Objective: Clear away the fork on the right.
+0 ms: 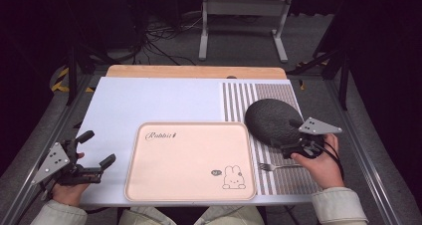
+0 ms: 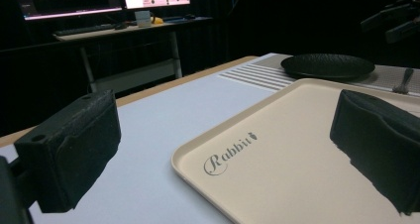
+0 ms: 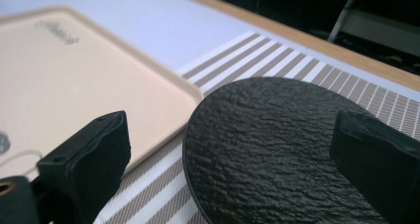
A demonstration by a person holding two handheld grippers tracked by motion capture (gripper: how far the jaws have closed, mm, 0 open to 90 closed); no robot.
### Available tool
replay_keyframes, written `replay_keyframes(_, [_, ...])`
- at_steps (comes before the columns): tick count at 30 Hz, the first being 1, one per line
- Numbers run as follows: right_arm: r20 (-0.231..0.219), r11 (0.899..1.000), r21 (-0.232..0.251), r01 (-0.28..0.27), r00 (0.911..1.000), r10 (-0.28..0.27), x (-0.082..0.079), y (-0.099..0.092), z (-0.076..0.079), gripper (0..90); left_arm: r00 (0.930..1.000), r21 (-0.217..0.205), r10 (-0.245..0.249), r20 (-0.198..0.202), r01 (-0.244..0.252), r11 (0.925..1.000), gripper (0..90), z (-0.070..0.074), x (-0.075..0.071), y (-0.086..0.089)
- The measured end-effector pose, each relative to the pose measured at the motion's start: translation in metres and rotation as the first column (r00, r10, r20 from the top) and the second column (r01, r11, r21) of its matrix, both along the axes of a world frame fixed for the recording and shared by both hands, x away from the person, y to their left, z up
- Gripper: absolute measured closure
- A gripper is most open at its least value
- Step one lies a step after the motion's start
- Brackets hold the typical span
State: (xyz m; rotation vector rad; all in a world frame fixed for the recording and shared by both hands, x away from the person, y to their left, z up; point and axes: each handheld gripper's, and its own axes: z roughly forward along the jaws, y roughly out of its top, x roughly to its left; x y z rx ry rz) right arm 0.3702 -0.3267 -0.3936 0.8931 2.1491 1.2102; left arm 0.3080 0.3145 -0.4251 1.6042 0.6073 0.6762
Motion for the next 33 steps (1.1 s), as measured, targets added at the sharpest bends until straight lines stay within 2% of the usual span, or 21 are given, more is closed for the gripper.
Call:
replay_keyframes(1, [-0.033, 0.997, -0.075, -0.036, 0.9989, 0.033, 0.0, 0.003, 0.005, 3.9, 1.0, 0.0, 0.001, -0.002, -0.001, 1.0, 0.2, 0.0, 0.0, 0.0])
replay_keyframes(3, [-0.056, 0.992, -0.114, -0.054, 0.9973, 0.048, 0.0, 0.004, 0.01, 4.2, 1.0, 0.001, 0.0, -0.004, 0.0, 1.0, 0.2, 0.0, 0.0, 0.0])
replay_keyframes(4, [-0.056, 0.992, -0.114, -0.054, 0.9973, 0.048, 0.0, 0.004, 0.01, 4.2, 1.0, 0.001, 0.0, -0.004, 0.0, 1.0, 0.2, 0.0, 0.0, 0.0])
replay_keyframes(5, [-0.076, 0.986, -0.152, -0.064, 0.9957, 0.053, 0.001, 0.004, 0.014, 4.2, 1.0, 0.0, 0.002, 0.001, -0.002, 1.0, 0.2, 0.0, 0.0, 0.0])
replay_keyframes(10, [-0.142, 0.97, -0.224, -0.098, 0.9876, 0.067, 0.001, 0.005, 0.022, 5.7, 1.0, 0.004, 0.0, 0.001, 0.0, 1.0, 0.3, 0.0, 0.0, -0.001])
replay_keyframes(11, [-0.142, 0.97, -0.224, -0.098, 0.9876, 0.067, 0.001, 0.005, 0.022, 5.7, 1.0, 0.004, 0.0, 0.001, 0.0, 1.0, 0.4, 0.0, 0.0, -0.001])
replay_keyframes(16, [-0.184, 0.944, -0.3, -0.135, 0.9795, 0.082, 0.002, 0.007, 0.032, 6.5, 1.0, 0.002, -0.002, 0.003, 0.002, 1.0, 0.3, 0.0, 0.0, 0.0])
replay_keyframes(17, [-0.184, 0.944, -0.3, -0.135, 0.9795, 0.082, 0.002, 0.007, 0.032, 6.5, 1.0, 0.002, -0.002, 0.003, 0.002, 1.0, 0.3, 0.0, 0.0, 0.0])
replay_keyframes(20, [-0.208, 0.926, -0.34, -0.166, 0.9732, 0.098, 0.004, 0.01, 0.036, 8.0, 1.0, 0.007, -0.001, 0.003, 0.001, 1.0, 0.4, 0.001, 0.0, 0.0])
replay_keyframes(22, [-0.24, 0.913, -0.36, -0.192, 0.9648, 0.108, 0.004, 0.012, 0.038, 9.2, 1.0, 0.007, -0.003, 0.003, 0.003, 1.0, 0.5, 0.0, 0.0, -0.001])
replay_keyframes(25, [-0.263, 0.892, -0.392, -0.226, 0.9564, 0.127, 0.005, 0.015, 0.038, 11.6, 1.0, 0.003, -0.002, 0.002, 0.002, 1.0, 0.6, 0.0, 0.0, 0.0])
replay_keyframes(27, [-0.275, 0.887, -0.399, -0.234, 0.9529, 0.127, 0.005, 0.017, 0.038, 11.7, 1.0, 0.002, -0.003, 0.005, 0.003, 1.0, 0.6, 0.001, 0.0, 0.0])
replay_keyframes(28, [-0.285, 0.877, -0.411, -0.249, 0.9488, 0.136, 0.006, 0.017, 0.038, 11.9, 1.0, 0.002, -0.003, 0.005, 0.003, 1.0, 0.6, 0.001, 0.0, -0.001])
replay_keyframes(30, [-0.3, 0.868, -0.424, -0.259, 0.9443, 0.135, 0.007, 0.017, 0.037, 12.1, 1.0, 0.002, -0.003, 0.004, 0.003, 1.0, 0.6, 0.001, -0.001, -0.001])
replay_keyframes(32, [-0.317, 0.86, -0.429, -0.275, 0.9378, 0.141, 0.008, 0.017, 0.036, 12.4, 1.0, 0.002, -0.004, 0.005, 0.004, 1.0, 0.6, 0.001, 0.0, -0.001])
replay_keyframes(33, [-0.332, 0.854, -0.431, -0.293, 0.9311, 0.152, 0.008, 0.016, 0.036, 12.7, 1.0, 0.002, -0.004, 0.005, 0.004, 1.0, 0.6, 0.001, 0.0, -0.001])
